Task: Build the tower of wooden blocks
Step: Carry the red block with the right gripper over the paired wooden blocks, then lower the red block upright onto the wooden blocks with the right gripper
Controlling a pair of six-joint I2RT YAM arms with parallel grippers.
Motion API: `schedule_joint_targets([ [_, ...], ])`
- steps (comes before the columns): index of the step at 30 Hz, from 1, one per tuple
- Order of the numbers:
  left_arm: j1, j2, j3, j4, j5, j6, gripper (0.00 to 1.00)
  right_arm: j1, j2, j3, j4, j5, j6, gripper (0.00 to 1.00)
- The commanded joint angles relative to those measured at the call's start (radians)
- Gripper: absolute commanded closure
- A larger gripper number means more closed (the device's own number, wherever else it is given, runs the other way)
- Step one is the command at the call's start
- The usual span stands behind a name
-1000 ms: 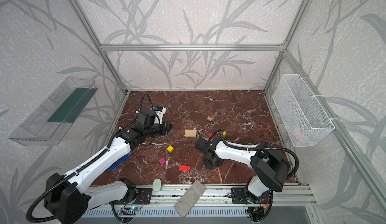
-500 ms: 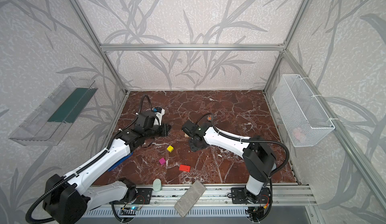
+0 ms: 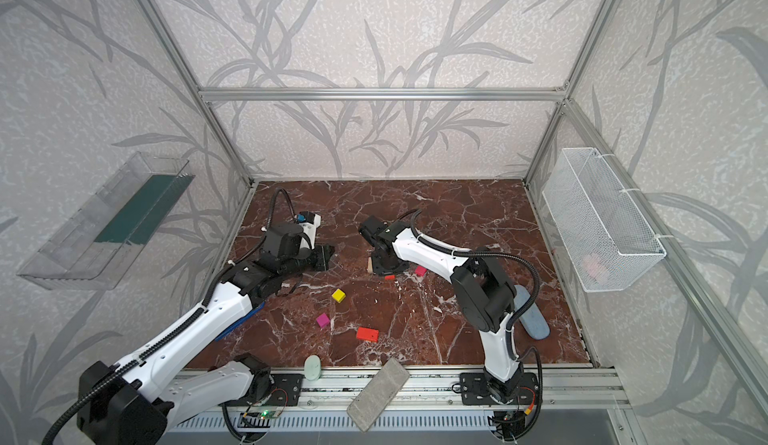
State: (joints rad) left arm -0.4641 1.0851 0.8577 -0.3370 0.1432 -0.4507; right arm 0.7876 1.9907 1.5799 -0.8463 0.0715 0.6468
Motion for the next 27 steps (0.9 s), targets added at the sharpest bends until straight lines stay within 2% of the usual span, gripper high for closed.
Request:
schedule_joint_targets([
  [1,0.005,-0.019,-0.022,-0.02,-0.025,0.015,0.99,-0.005,0.057,0.088,-0.06,-0.014,0.021,1.0],
  [12,0.013,-0.036,-0.024,-0.046,-0.057,0.034,0.99,-0.019,0.17,0.231,-0.097,0.015,0.062,1.0],
  [27,0.016,-0.035,-0.021,-0.06,-0.079,0.038,0.99,-0.03,0.213,0.256,-0.11,0.036,0.1,1.0],
])
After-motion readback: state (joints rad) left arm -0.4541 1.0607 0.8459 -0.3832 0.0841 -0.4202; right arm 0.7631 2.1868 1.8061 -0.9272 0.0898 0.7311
